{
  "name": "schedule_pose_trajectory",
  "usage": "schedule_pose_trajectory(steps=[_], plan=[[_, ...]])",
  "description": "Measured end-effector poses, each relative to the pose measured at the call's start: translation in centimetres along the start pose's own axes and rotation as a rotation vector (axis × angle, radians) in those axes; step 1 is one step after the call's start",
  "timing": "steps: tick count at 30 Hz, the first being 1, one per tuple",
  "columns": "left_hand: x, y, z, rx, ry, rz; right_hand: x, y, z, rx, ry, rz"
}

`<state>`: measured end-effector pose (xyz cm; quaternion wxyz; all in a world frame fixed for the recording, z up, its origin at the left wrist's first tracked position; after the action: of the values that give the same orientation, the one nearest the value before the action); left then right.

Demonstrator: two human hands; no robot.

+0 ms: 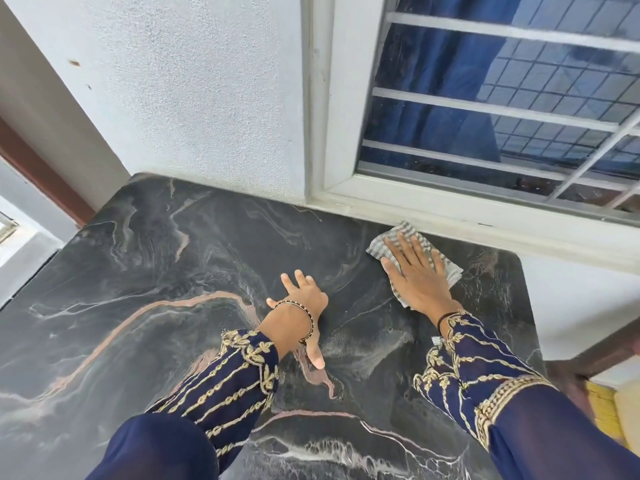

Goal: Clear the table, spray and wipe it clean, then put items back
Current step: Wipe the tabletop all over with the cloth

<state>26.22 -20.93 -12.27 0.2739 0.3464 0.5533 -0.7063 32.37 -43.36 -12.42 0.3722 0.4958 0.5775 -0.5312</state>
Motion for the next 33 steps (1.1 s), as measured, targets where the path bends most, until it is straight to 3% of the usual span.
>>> schedule_pose_trajectory(steps=[2,4,11,19,26,33], plan=[[-0.2,-0.8,0.7,0.009,0.188,-0.202,0.7,-2.3,-0.4,-0.023,-0.004,-0.007],[-0.2,-1.6,1.3,0.055,0.306,-0.227,1.5,-4.9,-1.2,-0.036,-0.006,-0.013],[1.7,-8.6,3.4,0.269,0.176,0.274,4.9,-16.0,-4.3,-0.131,-0.03,0.014],[11.1,-20.9,2.5,0.389,-0.04,0.597,9.1,-29.9,-6.5,-0.27,-0.088,0.082],[14.3,-28.7,2.2,0.432,-0.013,0.646,11.3,-39.8,-7.2,-0.395,-0.115,0.078],[15.2,-29.3,4.2,0.456,-0.041,0.552,11.7,-44.2,-4.7,-0.41,-0.145,0.036]])
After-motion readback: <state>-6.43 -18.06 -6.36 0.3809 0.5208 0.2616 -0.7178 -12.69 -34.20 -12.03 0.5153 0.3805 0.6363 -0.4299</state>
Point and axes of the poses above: each hand's wrist, its own y-axis towards the middle knuckle, its own x-axis out of the palm, z = x × y, the point moved 7 cm from there along y, towards the middle knuckle, and after that the axes turned 11 degrees about x, right-handed, at the moved point
